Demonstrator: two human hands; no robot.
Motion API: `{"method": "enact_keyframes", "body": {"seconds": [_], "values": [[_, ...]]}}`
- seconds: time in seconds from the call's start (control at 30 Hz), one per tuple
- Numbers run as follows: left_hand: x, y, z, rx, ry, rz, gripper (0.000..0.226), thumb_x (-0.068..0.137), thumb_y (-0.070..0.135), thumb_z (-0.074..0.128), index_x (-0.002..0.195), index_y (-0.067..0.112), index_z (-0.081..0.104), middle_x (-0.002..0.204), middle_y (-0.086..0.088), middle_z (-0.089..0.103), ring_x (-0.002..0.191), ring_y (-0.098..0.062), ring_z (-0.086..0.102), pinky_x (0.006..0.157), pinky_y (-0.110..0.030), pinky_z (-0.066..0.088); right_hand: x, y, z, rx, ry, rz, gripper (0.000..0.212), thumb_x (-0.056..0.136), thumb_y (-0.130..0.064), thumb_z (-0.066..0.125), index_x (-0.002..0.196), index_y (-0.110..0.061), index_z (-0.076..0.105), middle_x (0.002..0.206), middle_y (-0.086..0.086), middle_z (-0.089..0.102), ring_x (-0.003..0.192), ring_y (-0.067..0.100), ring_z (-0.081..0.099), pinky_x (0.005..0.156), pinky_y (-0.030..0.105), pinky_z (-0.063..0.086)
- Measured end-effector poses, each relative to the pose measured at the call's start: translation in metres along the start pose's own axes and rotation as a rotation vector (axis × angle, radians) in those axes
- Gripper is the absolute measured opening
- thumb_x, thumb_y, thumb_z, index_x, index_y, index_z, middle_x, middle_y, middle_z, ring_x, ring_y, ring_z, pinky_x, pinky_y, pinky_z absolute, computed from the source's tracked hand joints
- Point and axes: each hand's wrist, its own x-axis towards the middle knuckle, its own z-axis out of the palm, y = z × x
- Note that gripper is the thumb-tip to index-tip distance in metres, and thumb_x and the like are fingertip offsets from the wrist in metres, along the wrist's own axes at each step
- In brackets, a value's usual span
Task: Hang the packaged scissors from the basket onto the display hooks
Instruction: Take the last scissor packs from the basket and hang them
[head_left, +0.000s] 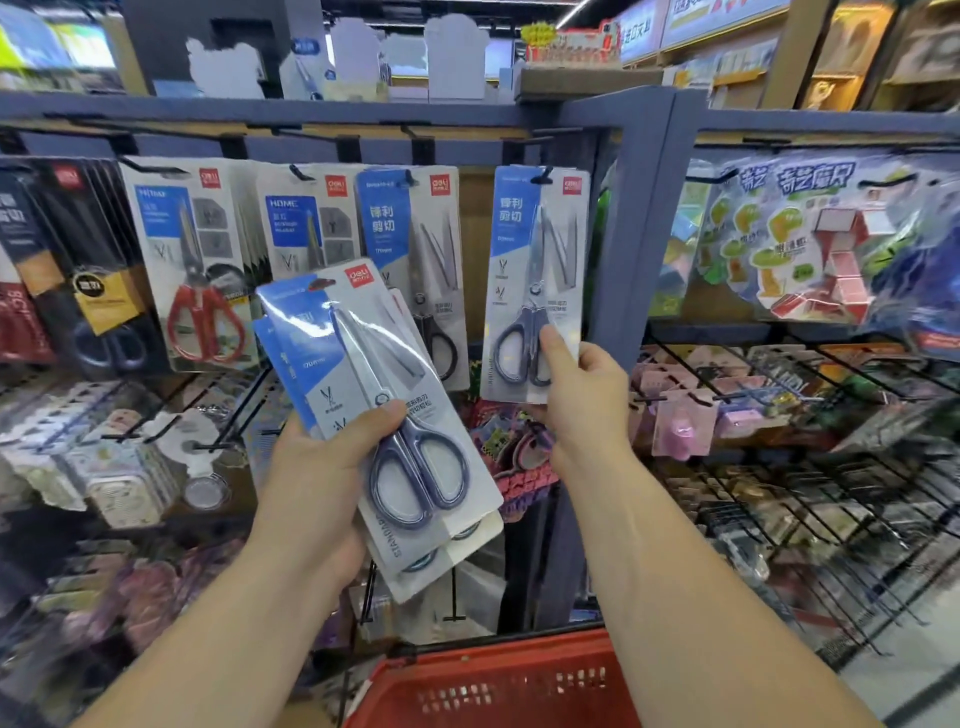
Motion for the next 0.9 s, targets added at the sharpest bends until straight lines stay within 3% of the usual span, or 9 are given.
{"method": "enact_keyframes", "body": {"seconds": [0.07,0.13,0.27,0.4,0.57,0.7,0.77,0.83,0.9], "values": [[0.002,-0.001,0.000,0.003,0.000,0.006,0.035,0.091,-0.002,0.067,0.122,0.013,0.071,0.114,-0.010,0.079,0.091,-0.022,0.077,0.077,-0.036,0.066,0.003,0.004,0.007,0.057,-0.001,0.107,0.048,0.092,-0.049,0.074,0.077,-0.008,0.052,0.077,0.010,0.048,0.077,0.026,0.054,0.067,0.048,0.057],[0.005,-0.003,-0.002,-0.005,0.004,0.017,0.038,0.090,-0.002,0.067,0.125,0.014,0.070,0.115,-0.008,0.079,0.090,-0.021,0.077,0.074,-0.034,0.065,0.008,0.006,0.014,0.095,0.009,0.210,0.035,0.097,-0.040,0.071,0.080,-0.013,0.059,0.078,0.007,0.055,0.088,0.031,0.067,0.083,0.047,0.062],[0.007,-0.005,-0.007,0.001,-0.002,0.029,0.038,0.092,-0.001,0.066,0.125,0.016,0.070,0.115,-0.006,0.079,0.091,-0.020,0.077,0.073,-0.033,0.064,0.028,0.013,0.032,0.039,0.029,0.247,0.031,0.098,-0.046,0.068,0.091,-0.018,0.058,0.094,0.001,0.060,0.108,0.035,0.065,0.104,0.055,0.053],[0.006,-0.005,-0.011,0.006,-0.022,0.021,0.037,0.090,0.001,0.066,0.123,0.017,0.071,0.115,-0.008,0.079,0.092,-0.022,0.076,0.076,-0.035,0.065,0.052,0.011,0.045,-0.057,0.061,0.303,0.063,0.097,-0.052,0.063,0.143,-0.012,0.048,0.132,0.010,0.058,0.113,0.032,0.058,0.105,0.047,0.049],[0.003,-0.004,-0.016,0.020,-0.033,0.032,0.042,0.076,0.009,0.072,0.118,0.017,0.073,0.114,-0.009,0.079,0.090,-0.023,0.077,0.074,-0.036,0.064,0.067,0.010,0.044,0.014,0.054,0.324,0.063,0.099,-0.039,0.065,0.150,-0.012,0.041,0.127,0.011,0.057,0.108,0.030,0.058,0.098,0.046,0.055],[-0.004,-0.005,-0.020,-0.016,-0.040,0.019,0.050,0.076,0.012,0.072,0.127,0.014,0.070,0.117,-0.010,0.078,0.094,-0.023,0.076,0.084,-0.040,0.065,0.031,0.010,0.037,-0.030,0.005,0.363,0.106,0.078,-0.060,0.072,0.163,-0.025,0.019,0.158,0.010,0.041,0.136,0.034,0.050,0.112,0.056,0.045],[-0.008,-0.008,-0.022,-0.035,-0.029,-0.002,0.051,0.077,0.012,0.072,0.128,0.014,0.070,0.118,-0.011,0.078,0.094,-0.025,0.076,0.087,-0.044,0.064,-0.012,0.004,0.027,-0.110,-0.065,0.201,0.092,0.089,-0.058,0.067,0.163,-0.028,0.022,0.159,0.002,0.043,0.140,0.027,0.048,0.116,0.054,0.043],[-0.013,-0.013,-0.024,-0.049,-0.013,-0.033,0.049,0.075,0.011,0.073,0.124,0.014,0.071,0.119,-0.014,0.077,0.095,-0.027,0.075,0.090,-0.047,0.063,-0.062,-0.001,0.011,-0.130,-0.232,0.095,0.060,0.100,-0.050,0.061,0.154,-0.029,0.042,0.146,-0.009,0.056,0.132,0.015,0.056,0.113,0.045,0.047],[-0.019,-0.018,-0.024,-0.067,-0.011,-0.063,0.046,0.075,0.011,0.073,0.121,0.013,0.072,0.119,-0.017,0.076,0.096,-0.030,0.075,0.095,-0.050,0.059,-0.101,-0.001,-0.008,-0.162,-0.435,0.078,0.046,0.096,-0.048,0.067,0.138,-0.033,0.059,0.129,-0.016,0.067,0.121,0.006,0.064,0.104,0.034,0.053]]}}
